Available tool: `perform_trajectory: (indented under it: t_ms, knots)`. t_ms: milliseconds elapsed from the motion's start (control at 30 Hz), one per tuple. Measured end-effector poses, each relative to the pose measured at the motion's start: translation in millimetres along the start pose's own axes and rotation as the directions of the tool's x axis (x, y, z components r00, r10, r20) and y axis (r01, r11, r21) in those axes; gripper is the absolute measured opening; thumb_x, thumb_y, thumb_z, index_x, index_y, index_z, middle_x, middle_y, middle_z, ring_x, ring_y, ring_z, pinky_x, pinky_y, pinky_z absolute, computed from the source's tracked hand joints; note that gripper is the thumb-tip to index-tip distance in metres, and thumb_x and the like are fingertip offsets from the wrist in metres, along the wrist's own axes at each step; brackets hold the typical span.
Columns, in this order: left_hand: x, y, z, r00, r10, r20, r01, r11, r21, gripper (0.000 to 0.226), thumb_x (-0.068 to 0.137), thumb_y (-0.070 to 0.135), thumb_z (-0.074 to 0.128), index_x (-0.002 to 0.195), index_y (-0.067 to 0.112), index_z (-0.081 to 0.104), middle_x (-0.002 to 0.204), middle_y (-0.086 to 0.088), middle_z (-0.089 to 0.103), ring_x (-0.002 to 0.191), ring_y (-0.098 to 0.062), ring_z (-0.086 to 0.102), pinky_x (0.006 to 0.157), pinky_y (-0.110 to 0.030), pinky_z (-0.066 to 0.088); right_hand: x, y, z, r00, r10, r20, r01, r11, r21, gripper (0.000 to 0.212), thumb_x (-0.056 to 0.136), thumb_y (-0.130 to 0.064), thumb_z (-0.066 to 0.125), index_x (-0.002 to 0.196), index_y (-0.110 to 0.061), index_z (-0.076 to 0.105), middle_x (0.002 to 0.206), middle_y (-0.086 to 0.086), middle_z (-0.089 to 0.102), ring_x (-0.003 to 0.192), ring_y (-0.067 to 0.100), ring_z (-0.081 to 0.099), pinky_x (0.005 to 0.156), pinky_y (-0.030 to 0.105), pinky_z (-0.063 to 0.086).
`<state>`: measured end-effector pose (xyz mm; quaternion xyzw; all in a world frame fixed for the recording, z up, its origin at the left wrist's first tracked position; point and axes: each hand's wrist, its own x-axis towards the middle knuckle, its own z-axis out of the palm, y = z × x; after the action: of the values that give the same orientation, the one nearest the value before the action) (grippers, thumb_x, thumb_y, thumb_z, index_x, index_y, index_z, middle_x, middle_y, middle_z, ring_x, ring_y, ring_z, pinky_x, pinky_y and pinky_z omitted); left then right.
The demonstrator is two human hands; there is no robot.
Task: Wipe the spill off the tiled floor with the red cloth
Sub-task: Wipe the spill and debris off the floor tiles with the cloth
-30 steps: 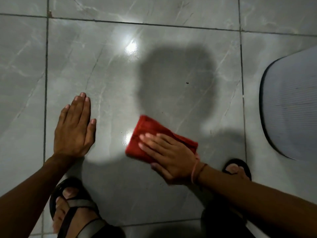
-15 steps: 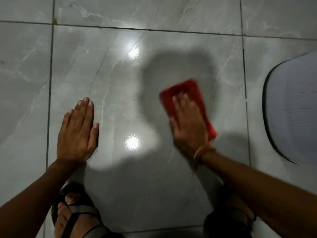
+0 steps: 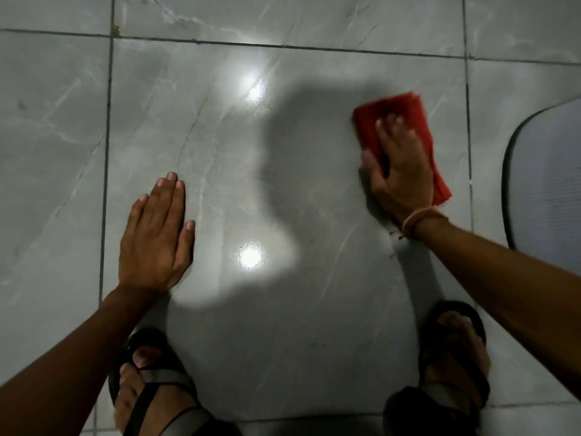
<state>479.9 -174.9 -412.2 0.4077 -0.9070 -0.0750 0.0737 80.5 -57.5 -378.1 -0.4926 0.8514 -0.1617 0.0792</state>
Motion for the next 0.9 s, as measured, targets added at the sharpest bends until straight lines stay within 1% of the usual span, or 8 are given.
perform_trajectory:
  t_ms: [100, 267, 500, 667, 733, 800, 867, 900]
  knots:
    - [0, 1, 0, 1.000, -0.007, -0.014, 0.006, 1.000, -0.004, 0.064, 0.108, 0.029, 0.036, 0.166, 0.002, 0.027, 0.174, -0.016, 0.025, 0.162, -0.028, 0.022, 0.132, -0.041, 0.013, -92, -18, -3, 0.967, -0.210, 0.147, 0.208, 0.978, 0.031, 0.067, 0.101, -0.048, 0.055, 0.157, -0.015, 0.040, 0.167, 0.009, 0.033, 0.159, 0.020, 0.024, 0.132, 0.034, 0.013]
    - [-1, 1, -2, 1.000, -0.008, -0.012, 0.008, 1.000, -0.003, 0.064, 0.108, 0.029, 0.036, 0.166, 0.002, 0.027, 0.174, -0.016, 0.025, 0.162, -0.028, 0.022, 0.132, -0.041, 0.013, -131, 0, -5, 0.847, -0.477, 0.236, 0.473, 0.878, 0.075, 0.058, 0.102, -0.044, 0.051, 0.152, -0.016, 0.048, 0.162, 0.008, 0.042, 0.155, 0.020, 0.033, 0.129, 0.040, 0.028]
    - [0, 1, -2, 1.000, -0.011, 0.003, 0.011, 1.000, 0.005, 0.064, 0.109, 0.030, 0.035, 0.166, 0.003, 0.025, 0.174, -0.015, 0.024, 0.163, -0.027, 0.020, 0.132, -0.041, 0.013, 31, 7, 4, 0.998, -0.059, 0.010, 0.059, 0.995, -0.074, 0.059, 0.108, -0.044, 0.039, 0.160, -0.016, 0.033, 0.168, 0.011, 0.032, 0.157, 0.027, 0.026, 0.131, 0.047, 0.020]
    - [0, 2, -3, 1.000, -0.012, 0.017, 0.011, 1.000, 0.001, 0.065, 0.109, 0.031, 0.034, 0.167, 0.003, 0.024, 0.175, -0.015, 0.022, 0.163, -0.027, 0.018, 0.133, -0.040, 0.011, -47, -43, 18, 0.974, -0.212, 0.084, 0.221, 0.968, -0.118, 0.063, 0.107, -0.039, 0.041, 0.161, -0.008, 0.027, 0.169, 0.019, 0.026, 0.158, 0.033, 0.022, 0.131, 0.052, 0.019]
    - [0, 2, -3, 1.000, -0.009, 0.017, 0.009, 1.000, 0.001, 0.065, 0.109, 0.031, 0.034, 0.167, 0.003, 0.024, 0.175, -0.015, 0.022, 0.163, -0.027, 0.019, 0.133, -0.041, 0.011, -132, -69, 26, 0.836, -0.482, 0.264, 0.503, 0.864, -0.017, 0.068, 0.105, -0.043, 0.043, 0.161, -0.008, 0.026, 0.169, 0.019, 0.021, 0.159, 0.033, 0.018, 0.130, 0.055, 0.020]
    - [-1, 1, -3, 1.000, -0.004, 0.008, 0.004, 1.000, 0.000, 0.065, 0.109, 0.031, 0.034, 0.167, 0.003, 0.024, 0.175, -0.015, 0.022, 0.163, -0.028, 0.019, 0.132, -0.041, 0.012, -196, -80, 29, 0.489, -0.775, 0.400, 0.787, 0.590, 0.181, 0.067, 0.106, -0.044, 0.043, 0.161, -0.009, 0.027, 0.170, 0.016, 0.021, 0.160, 0.028, 0.017, 0.132, 0.047, 0.014]
    - [0, 2, -2, 1.000, 0.002, 0.000, -0.002, 1.000, -0.004, 0.065, 0.108, 0.030, 0.035, 0.166, 0.003, 0.024, 0.174, -0.015, 0.022, 0.163, -0.028, 0.020, 0.132, -0.041, 0.012, -192, -69, 35, 0.102, -0.913, 0.395, 0.880, 0.268, 0.392, 0.061, 0.107, -0.037, 0.046, 0.159, -0.008, 0.032, 0.169, 0.013, 0.028, 0.159, 0.025, 0.021, 0.132, 0.044, 0.018]
    - [0, 2, -2, 1.000, 0.004, -0.001, -0.004, 1.000, -0.006, 0.065, 0.108, 0.030, 0.035, 0.166, 0.003, 0.025, 0.174, -0.015, 0.022, 0.163, -0.028, 0.020, 0.132, -0.041, 0.012, -170, -62, 39, -0.008, -0.933, 0.361, 0.879, 0.166, 0.447, 0.057, 0.107, -0.032, 0.048, 0.157, -0.007, 0.038, 0.167, 0.014, 0.032, 0.158, 0.026, 0.025, 0.130, 0.045, 0.022]
